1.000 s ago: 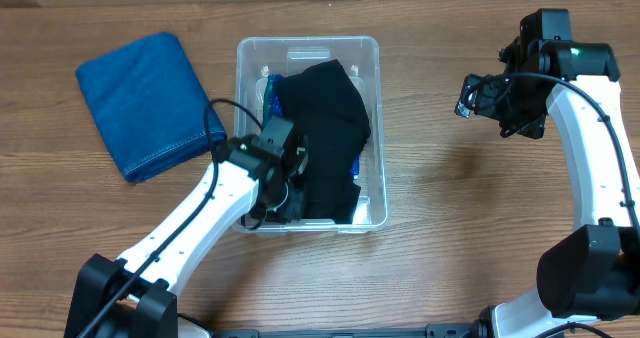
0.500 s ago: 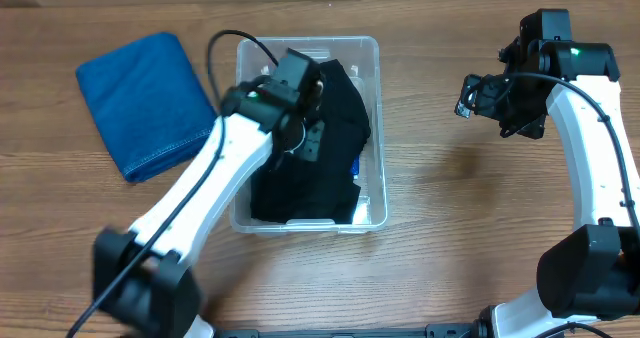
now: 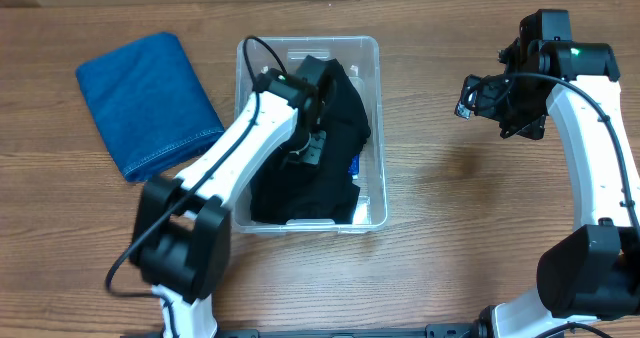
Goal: Pack container
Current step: 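Move the left gripper to the teal towel and grasp its edge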
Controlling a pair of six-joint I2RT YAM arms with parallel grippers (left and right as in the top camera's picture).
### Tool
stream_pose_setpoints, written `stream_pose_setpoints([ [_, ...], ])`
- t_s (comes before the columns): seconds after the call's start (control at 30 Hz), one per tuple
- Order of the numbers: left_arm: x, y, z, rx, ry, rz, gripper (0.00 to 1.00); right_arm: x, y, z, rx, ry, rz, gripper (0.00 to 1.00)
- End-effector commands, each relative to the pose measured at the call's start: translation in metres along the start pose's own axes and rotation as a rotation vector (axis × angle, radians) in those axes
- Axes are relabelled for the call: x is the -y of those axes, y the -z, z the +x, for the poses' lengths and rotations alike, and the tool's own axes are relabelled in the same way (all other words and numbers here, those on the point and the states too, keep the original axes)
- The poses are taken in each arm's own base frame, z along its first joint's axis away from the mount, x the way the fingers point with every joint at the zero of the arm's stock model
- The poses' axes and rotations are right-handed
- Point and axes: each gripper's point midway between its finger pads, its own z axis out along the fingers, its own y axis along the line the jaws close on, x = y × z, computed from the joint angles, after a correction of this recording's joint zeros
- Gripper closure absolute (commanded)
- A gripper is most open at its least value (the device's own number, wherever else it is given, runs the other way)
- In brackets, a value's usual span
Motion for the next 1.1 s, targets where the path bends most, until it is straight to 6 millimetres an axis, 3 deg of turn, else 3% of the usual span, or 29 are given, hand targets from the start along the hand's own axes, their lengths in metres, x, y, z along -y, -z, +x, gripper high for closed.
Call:
stream_pose_setpoints([
  [0.0,-0.042,0.130,-0.023,0.373,0.057,-0.096,0.02,-0.001,0.000,0.000,0.003,0.010,-0.001,0.00],
  [0.03,-0.055,0.155,-0.021,0.442,0.093,-0.091,0.00,-0.001,0.000,0.000,0.003,0.010,-0.001,0.00],
  [0.1,-0.086,0.183,-0.012,0.514,0.176,-0.098,0.00,-0.001,0.000,0.000,0.003,0.010,-0.001,0.00],
  [0.17,-0.131,0.197,-0.001,0.546,0.299,-0.118,0.00,-0.001,0.000,0.000,0.004,0.010,-0.001,0.00],
  [0.23,-0.170,0.198,0.007,0.545,0.410,-0.117,0.00,-0.001,0.000,0.000,0.004,0.010,-0.002,0.01],
  [0.3,-0.224,0.187,0.017,0.521,0.550,-0.092,0.00,-0.001,0.000,0.000,0.003,0.010,-0.001,0.00],
  [0.37,-0.259,0.172,0.021,0.502,0.636,-0.034,0.00,-0.001,0.000,0.000,0.003,0.010,-0.001,0.00],
  [0.47,-0.314,0.124,0.027,0.426,0.779,0.069,0.00,-0.001,0.000,0.000,0.003,0.010,-0.001,0.00],
  [0.57,-0.350,0.073,0.033,0.344,0.874,0.122,0.00,-0.001,0.000,0.000,0.002,0.009,-0.001,0.00],
  [0.7,-0.379,0.019,0.030,0.325,0.903,0.239,0.00,-0.001,0.000,0.000,0.003,0.010,-0.001,0.00],
  [0.8,-0.380,-0.014,0.022,0.317,0.853,0.323,0.00,-0.001,0.000,0.000,0.004,0.010,-0.001,0.00],
  [0.93,-0.370,-0.060,0.017,0.252,0.855,0.409,0.00,-0.001,0.000,0.000,0.003,0.010,-0.001,0.00],
  [1.07,-0.334,-0.084,-0.014,0.280,0.823,0.665,0.00,-0.001,0.000,0.000,0.003,0.010,-0.001,0.00],
])
